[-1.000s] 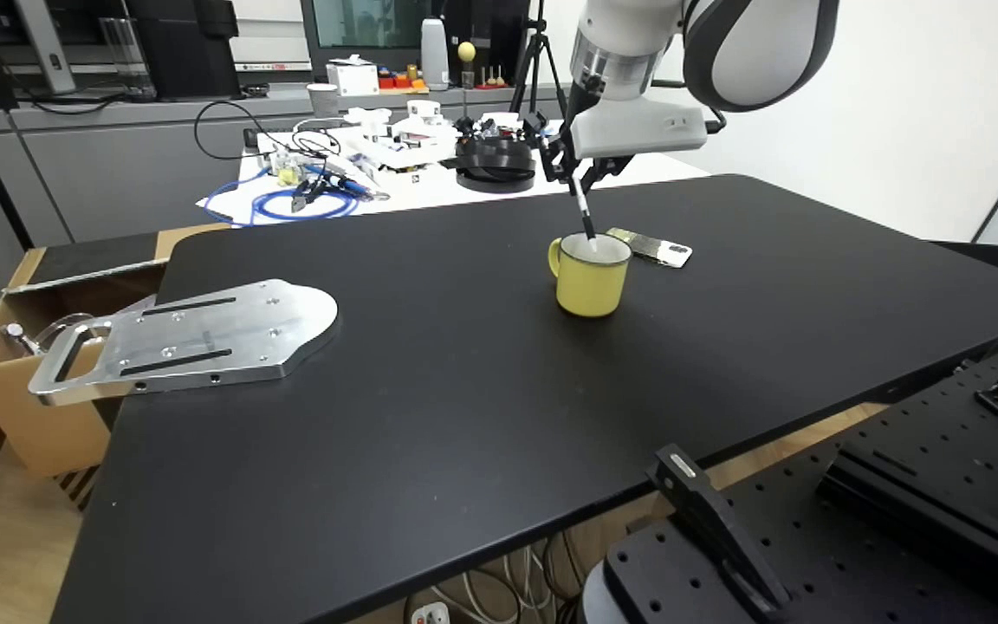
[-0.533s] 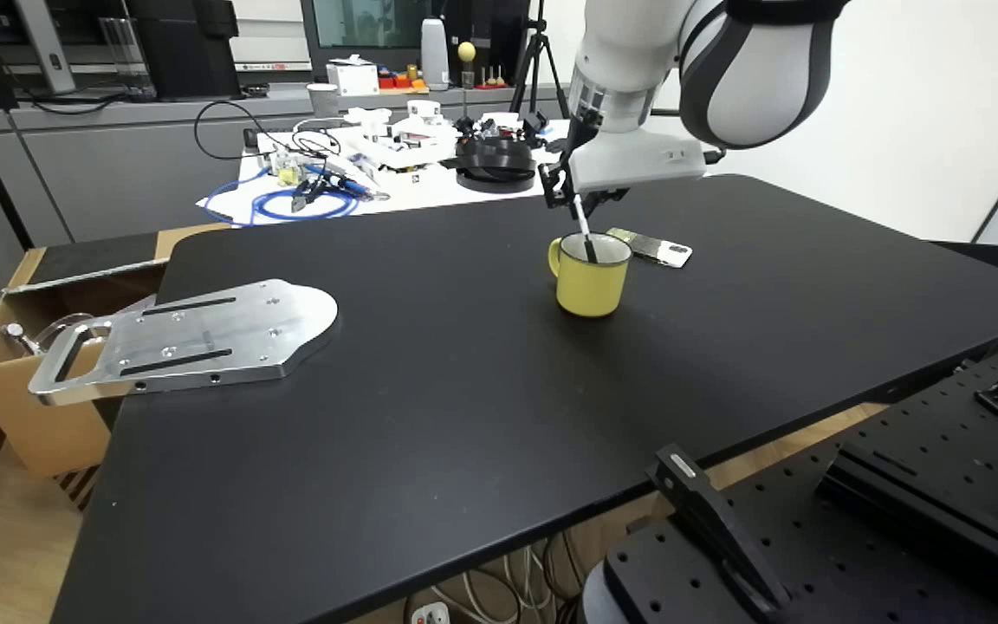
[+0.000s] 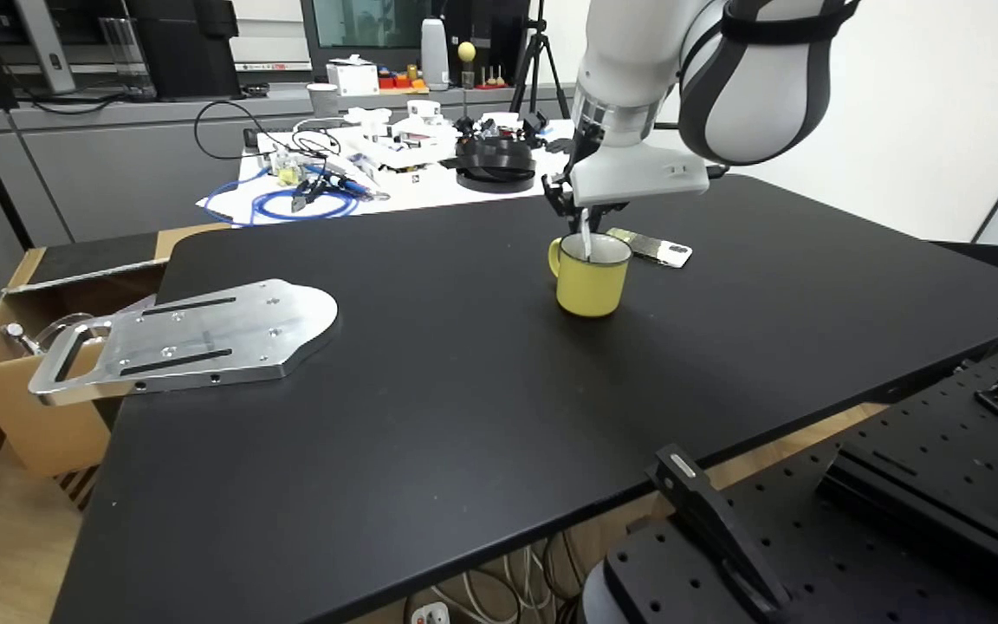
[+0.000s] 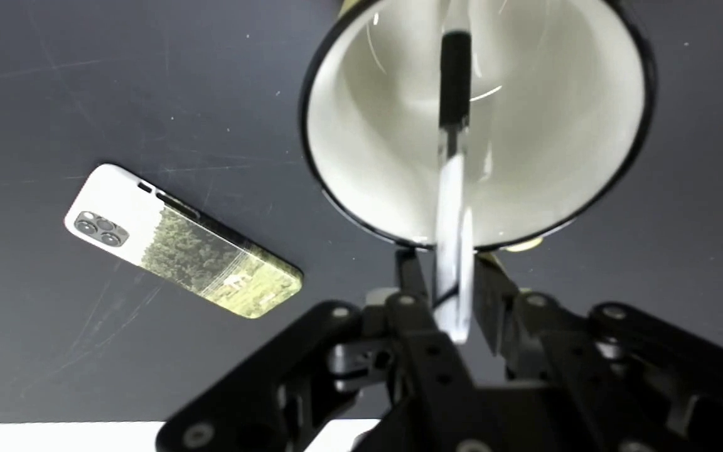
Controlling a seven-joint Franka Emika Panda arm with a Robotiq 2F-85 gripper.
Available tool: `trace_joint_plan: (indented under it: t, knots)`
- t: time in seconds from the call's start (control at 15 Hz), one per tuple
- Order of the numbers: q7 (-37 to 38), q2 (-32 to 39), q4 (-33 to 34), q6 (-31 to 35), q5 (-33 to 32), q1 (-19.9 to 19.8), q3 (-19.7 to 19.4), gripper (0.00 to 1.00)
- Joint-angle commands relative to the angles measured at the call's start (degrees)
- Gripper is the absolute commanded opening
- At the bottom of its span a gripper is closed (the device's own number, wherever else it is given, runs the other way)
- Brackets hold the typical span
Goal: Put the pen in the mug
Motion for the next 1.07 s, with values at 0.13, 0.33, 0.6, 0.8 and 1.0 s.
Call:
trace_joint_plan:
  t: [0.13, 0.33, 0.6, 0.8, 1.0]
  knots:
    - [0.5, -0.9, -0.3, -0.6, 1.2, 1.5, -1.5, 0.73]
    - [0.1, -2.0, -0.3, -1.0, 1.6, 2.7, -3.0, 0.93]
    - [-0.1, -3.4, -0.7, -1.4, 1.5, 4.8, -5.7, 1.0]
    - [-0.2, -2.2, 0.1, -0.8, 1.2, 3.9, -4.8, 1.0]
    - [-0.7, -3.2, -0.1, -1.6, 1.2, 3.9, -4.9, 1.0]
